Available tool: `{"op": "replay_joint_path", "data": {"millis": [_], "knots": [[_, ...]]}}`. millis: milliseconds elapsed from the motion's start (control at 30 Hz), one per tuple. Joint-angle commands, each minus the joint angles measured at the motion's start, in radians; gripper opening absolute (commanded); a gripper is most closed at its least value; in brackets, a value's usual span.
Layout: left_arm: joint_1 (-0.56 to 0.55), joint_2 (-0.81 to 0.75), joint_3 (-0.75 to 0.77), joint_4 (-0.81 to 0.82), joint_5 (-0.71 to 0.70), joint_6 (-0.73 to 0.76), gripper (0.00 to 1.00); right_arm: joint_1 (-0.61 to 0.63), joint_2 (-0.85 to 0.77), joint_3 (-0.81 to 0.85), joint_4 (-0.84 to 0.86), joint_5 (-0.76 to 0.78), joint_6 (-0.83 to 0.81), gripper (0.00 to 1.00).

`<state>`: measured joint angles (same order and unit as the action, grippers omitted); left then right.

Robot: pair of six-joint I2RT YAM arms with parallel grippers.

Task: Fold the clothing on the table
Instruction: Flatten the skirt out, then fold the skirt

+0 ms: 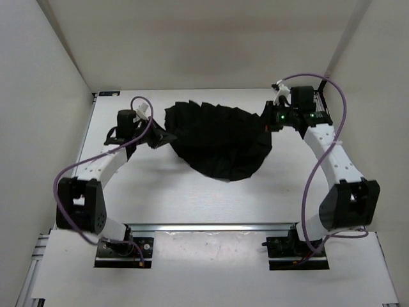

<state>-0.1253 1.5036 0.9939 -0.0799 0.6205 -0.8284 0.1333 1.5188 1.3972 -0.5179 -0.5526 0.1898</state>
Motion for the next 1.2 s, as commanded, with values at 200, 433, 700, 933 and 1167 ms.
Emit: {"op": "replay_joint_path", "data": {"millis": [200, 433, 700, 933, 1167], "knots": [[-0.05, -0.417, 0.178, -0.067, 0.226, 0.009, 0.0, 0.304, -0.546, -0.122, 0.032, 0.284, -0.089, 0.0], [-0.04, -0.35, 0.341, -0.238, 0.093, 0.112, 0.0, 0.072, -0.533, -0.132, 0.113, 0.176, -0.015, 0.0], [-0.01, -0.01, 0.252, -0.138, 0.016, 0.078, 0.0, -0.124, -0.134, -0.17, 0.338, -0.007, 0.105, 0.0], [-0.011, 0.38, 0.695, -0.098, 0.053, 0.018, 0.0, -0.106, 0.152, 0.198, 0.299, 0.008, 0.068, 0.01], [0.045, 0.368, 0.921, 0.046, 0.142, -0.141, 0.0, -0.121, 0.08, 0.425, 0.309, 0.02, 0.02, 0.01]]}}
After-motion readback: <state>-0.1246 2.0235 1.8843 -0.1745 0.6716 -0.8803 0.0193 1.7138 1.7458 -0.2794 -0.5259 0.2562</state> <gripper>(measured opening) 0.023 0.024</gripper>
